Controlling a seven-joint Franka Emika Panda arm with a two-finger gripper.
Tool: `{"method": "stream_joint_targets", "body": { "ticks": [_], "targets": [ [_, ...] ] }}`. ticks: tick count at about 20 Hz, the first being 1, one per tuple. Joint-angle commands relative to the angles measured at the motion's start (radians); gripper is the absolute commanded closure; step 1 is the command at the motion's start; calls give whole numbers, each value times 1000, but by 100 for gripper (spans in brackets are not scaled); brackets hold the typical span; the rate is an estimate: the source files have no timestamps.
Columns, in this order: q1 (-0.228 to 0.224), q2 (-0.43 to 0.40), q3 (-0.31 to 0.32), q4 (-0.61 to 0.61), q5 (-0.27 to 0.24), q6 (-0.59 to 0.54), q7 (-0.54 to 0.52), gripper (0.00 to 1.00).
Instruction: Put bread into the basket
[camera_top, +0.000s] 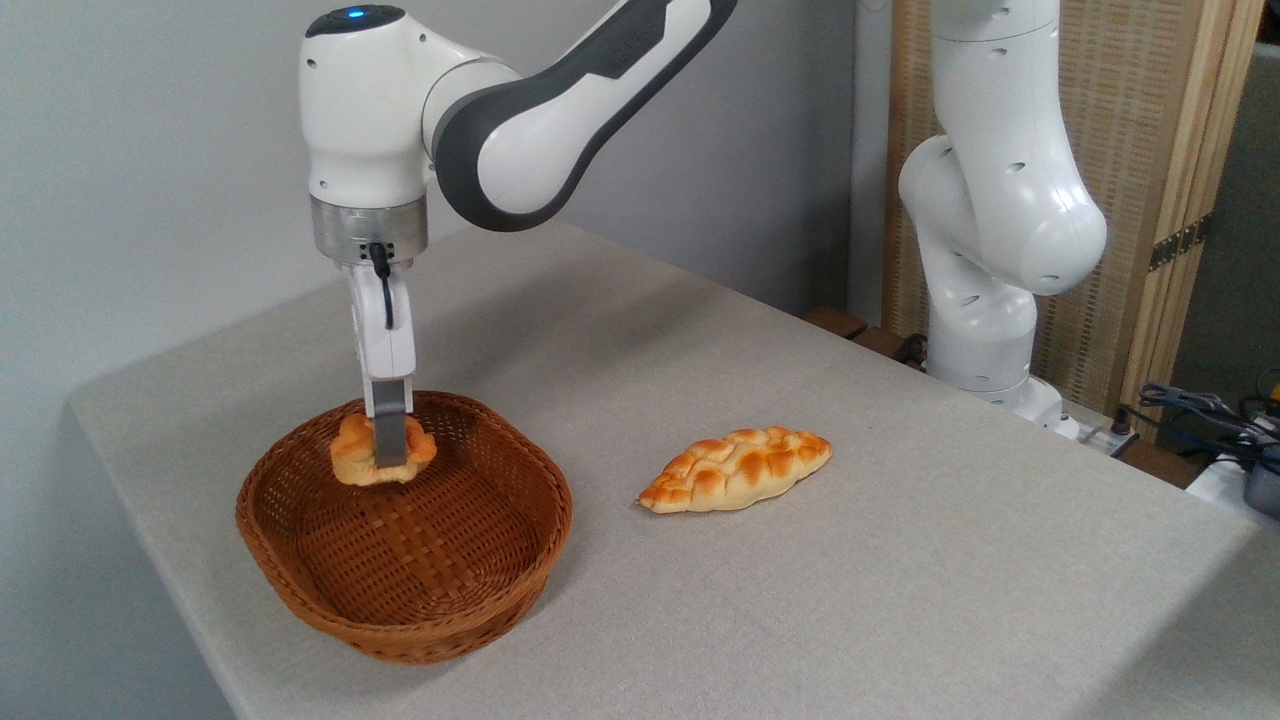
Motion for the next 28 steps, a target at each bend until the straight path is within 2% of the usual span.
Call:
{"method": "stream_joint_targets", "body": {
  "ticks": [1, 9, 13, 14, 17, 21, 23, 25, 26, 28],
  "targets": [
    [-2, 5, 0, 16, -55, 10, 0, 0],
    [-2, 5, 0, 16, -55, 10, 2, 0],
    [13, -44, 18, 19, -55, -7, -3, 0],
    [21, -53, 39, 26, -58, -25, -5, 0],
    [24, -88, 93, 131, -92, -200, -12, 0],
    [26, -91, 171, 292, -87, -513, -17, 0],
    [32, -117, 191, 303, -84, -561, -35, 0],
    [134, -136, 153, 305, -87, -613, -72, 0],
    [179, -147, 106, 306, -81, -640, -74, 0],
    [230, -157, 83, 305, -80, -667, -74, 0]
  ]
}}
